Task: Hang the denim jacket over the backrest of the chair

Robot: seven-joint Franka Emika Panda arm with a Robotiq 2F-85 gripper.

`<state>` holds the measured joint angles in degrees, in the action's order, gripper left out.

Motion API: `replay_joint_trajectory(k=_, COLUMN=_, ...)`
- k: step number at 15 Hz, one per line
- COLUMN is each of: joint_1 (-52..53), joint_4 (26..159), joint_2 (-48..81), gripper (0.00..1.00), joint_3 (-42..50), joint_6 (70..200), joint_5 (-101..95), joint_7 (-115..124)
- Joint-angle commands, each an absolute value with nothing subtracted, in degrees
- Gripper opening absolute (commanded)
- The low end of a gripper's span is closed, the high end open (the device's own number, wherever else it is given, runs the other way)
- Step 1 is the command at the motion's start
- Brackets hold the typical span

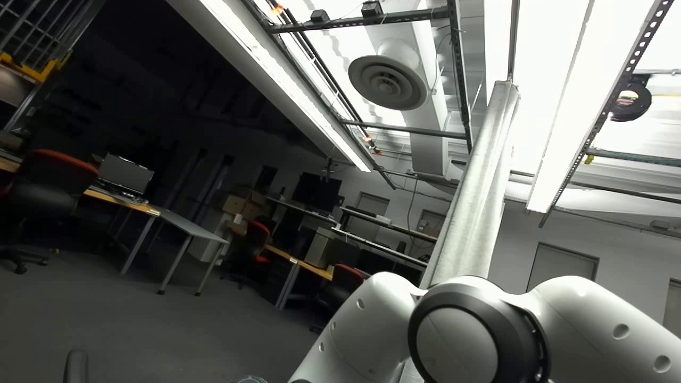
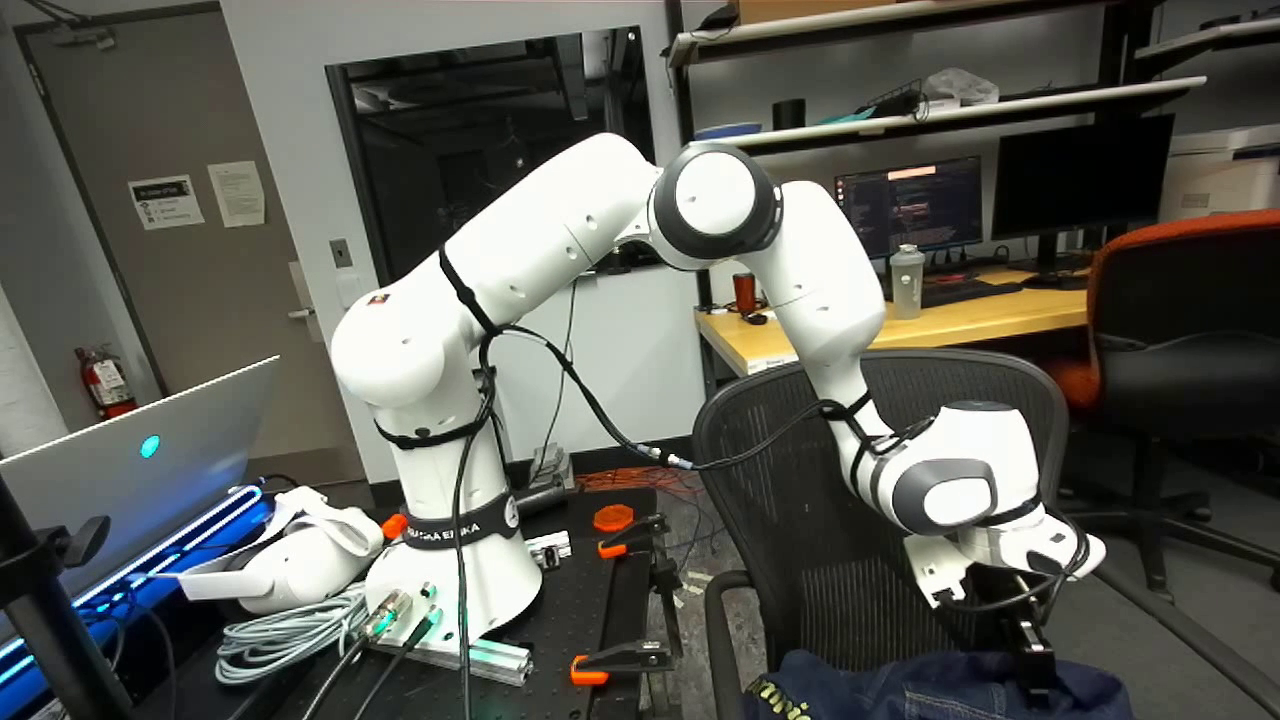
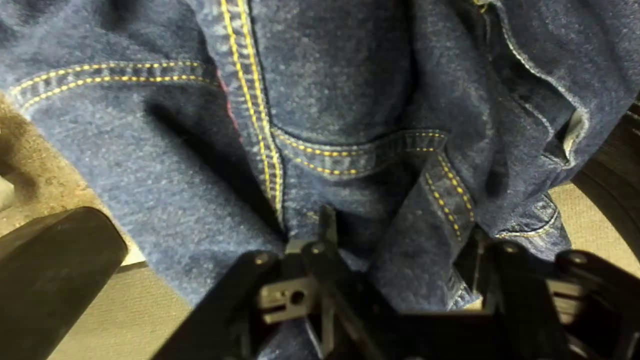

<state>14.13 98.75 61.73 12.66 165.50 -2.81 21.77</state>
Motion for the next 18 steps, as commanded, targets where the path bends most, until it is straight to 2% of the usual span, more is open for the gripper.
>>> replay_joint_trajectory(k=1, joint_1=14.4, joint_4=98.4, joint_2=61.6, gripper=0.28, joint_3=13.6, joint_6=165.3, joint_5=-1.1, joint_7=21.7)
replay_joint_trajectory(k=4, joint_1=14.0, joint_4=100.2, joint_2=59.3, gripper=0.05, joint_3=13.9, joint_6=164.4, joint_5=-0.7, joint_7=21.3)
replay_joint_trajectory(k=5, joint_1=13.8, joint_4=100.7, joint_2=58.5, gripper=0.01, joint_3=13.9, joint_6=164.1, joint_5=-0.6, joint_7=21.1)
replay_joint_trajectory(k=18, joint_1=9.3, joint_4=102.7, joint_2=39.5, gripper=0.02, joint_3=12.3, joint_6=156.7, joint_5=-1.6, joint_7=17.0)
